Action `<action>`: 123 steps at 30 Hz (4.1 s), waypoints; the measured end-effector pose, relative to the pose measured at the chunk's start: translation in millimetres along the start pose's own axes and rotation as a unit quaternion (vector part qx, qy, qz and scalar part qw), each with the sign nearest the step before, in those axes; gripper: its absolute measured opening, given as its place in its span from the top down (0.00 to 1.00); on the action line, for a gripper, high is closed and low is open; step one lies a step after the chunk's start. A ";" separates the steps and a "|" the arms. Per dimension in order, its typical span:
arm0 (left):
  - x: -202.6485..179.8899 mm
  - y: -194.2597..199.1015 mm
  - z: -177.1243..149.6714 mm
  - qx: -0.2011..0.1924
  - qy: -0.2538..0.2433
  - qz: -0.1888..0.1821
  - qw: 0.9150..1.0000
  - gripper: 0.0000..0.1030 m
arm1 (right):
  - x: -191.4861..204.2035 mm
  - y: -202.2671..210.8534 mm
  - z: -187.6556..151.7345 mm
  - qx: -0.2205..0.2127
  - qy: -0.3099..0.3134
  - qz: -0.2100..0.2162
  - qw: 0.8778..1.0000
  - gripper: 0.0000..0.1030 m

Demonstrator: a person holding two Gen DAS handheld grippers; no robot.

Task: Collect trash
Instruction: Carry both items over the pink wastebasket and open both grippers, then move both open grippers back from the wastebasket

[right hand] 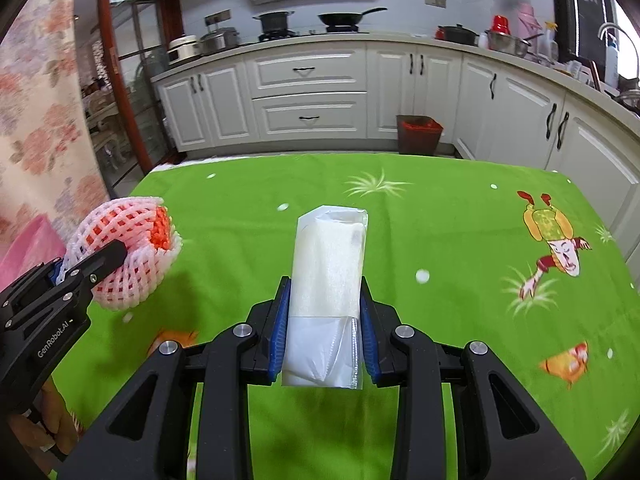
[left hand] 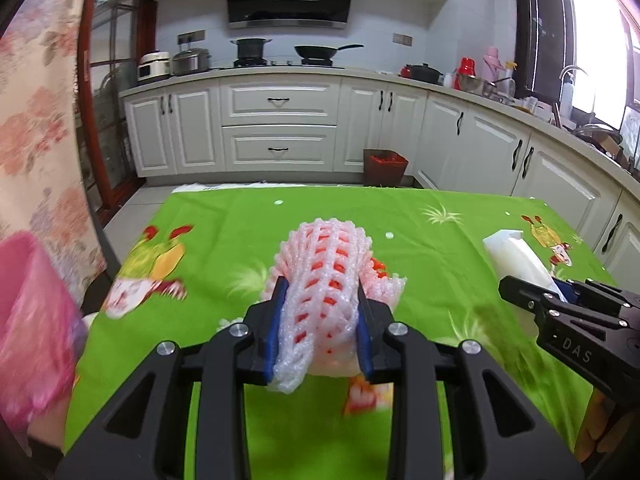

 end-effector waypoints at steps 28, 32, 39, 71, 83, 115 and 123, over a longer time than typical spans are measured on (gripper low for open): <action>-22.2 175.0 -104.0 -0.046 0.029 0.056 0.997 0.71 | 43.7 126.1 -91.8 -0.036 0.095 0.096 0.990 0.70; -9.0 190.6 -107.8 -0.052 0.035 0.074 0.995 0.71 | 64.3 130.3 -91.5 -0.037 0.108 0.116 0.987 0.70; 25.3 212.8 -109.5 -0.062 0.052 0.114 0.990 0.70 | 106.3 130.2 -85.9 -0.034 0.138 0.149 0.979 0.70; 242.1 241.4 -15.8 -0.088 0.121 0.247 0.957 0.67 | 327.7 100.2 18.3 -0.059 0.234 0.310 0.920 0.69; 295.1 211.1 -15.0 -0.077 0.156 0.250 0.953 0.62 | 388.1 61.7 43.9 -0.045 0.243 0.348 0.904 0.65; 198.8 336.8 16.9 -0.179 0.115 0.312 0.926 0.04 | 277.3 157.5 51.5 -0.135 0.196 0.306 0.922 0.18; 146.4 355.7 -17.9 -0.156 0.100 0.318 0.930 0.04 | 245.2 187.0 18.0 -0.134 0.184 0.306 0.924 0.18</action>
Point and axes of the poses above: each gripper's, at about its wrist camera, not at the fingertips, and y roughly against the way its jaws point, x to its left, z to its top, the point moved 3 cm from there along -y, roughly the way its jaws point, and after that the axes turned 7 degrees about -z, right-handed, at the moved point
